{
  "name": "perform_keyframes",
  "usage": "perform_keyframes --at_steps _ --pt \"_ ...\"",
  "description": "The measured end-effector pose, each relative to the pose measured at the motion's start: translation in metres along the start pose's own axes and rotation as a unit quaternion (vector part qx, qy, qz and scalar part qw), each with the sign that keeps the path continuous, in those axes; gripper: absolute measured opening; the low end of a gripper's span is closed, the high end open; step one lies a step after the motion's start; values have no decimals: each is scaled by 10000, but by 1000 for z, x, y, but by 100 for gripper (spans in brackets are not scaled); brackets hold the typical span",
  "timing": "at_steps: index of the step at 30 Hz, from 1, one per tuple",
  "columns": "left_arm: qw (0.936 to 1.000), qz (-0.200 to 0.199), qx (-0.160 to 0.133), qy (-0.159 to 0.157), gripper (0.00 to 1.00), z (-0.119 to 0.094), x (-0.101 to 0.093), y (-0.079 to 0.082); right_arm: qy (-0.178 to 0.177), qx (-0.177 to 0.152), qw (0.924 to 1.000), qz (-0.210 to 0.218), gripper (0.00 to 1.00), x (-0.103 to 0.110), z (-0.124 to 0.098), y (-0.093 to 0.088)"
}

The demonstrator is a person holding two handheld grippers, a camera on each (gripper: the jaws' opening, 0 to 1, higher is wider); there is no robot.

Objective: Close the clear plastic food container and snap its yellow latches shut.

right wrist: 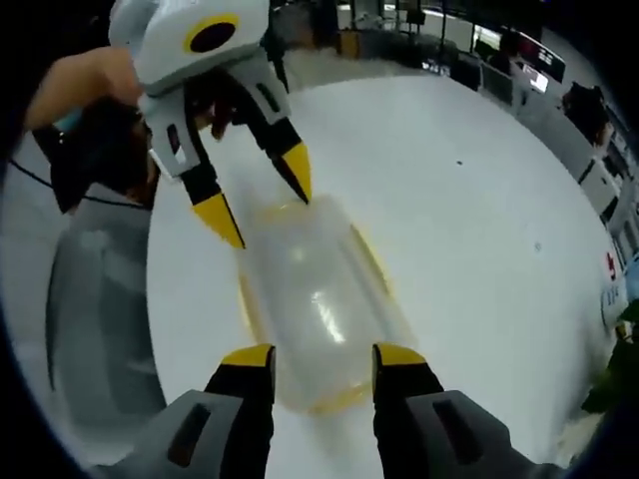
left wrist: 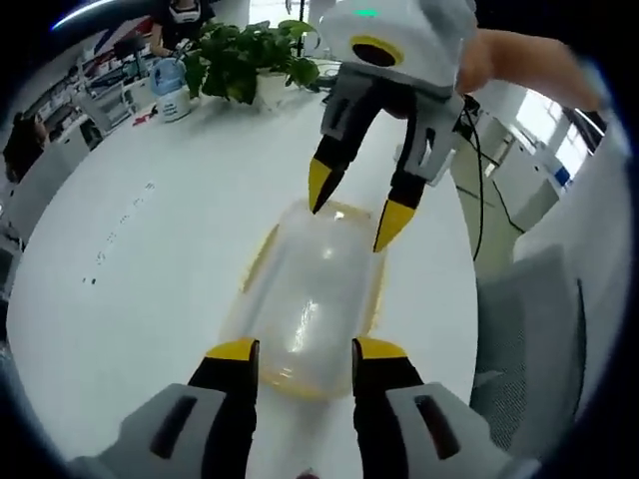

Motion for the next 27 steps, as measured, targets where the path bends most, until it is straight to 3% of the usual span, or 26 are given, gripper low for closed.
perform_keyframes --at_steps 10,27 --pt "9997 211 -67 -66 37 10 -3 8 13 -103 9996 -245 38 2 5 7" --pt "9995 236 -211 -43 35 18 -4 18 103 -323 9988 -347 35 6 16 29"
Point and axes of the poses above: the point that each gripper's makers call its tool centre point, and the gripper's own axes: z roughly forward along the fingers, x roughly to its left, y roughly out of its top, the point moved 6 cm from there along -z, roughly backward along the fingers, and after that the axes turned 5 degrees about x, right-handed, at the moved point
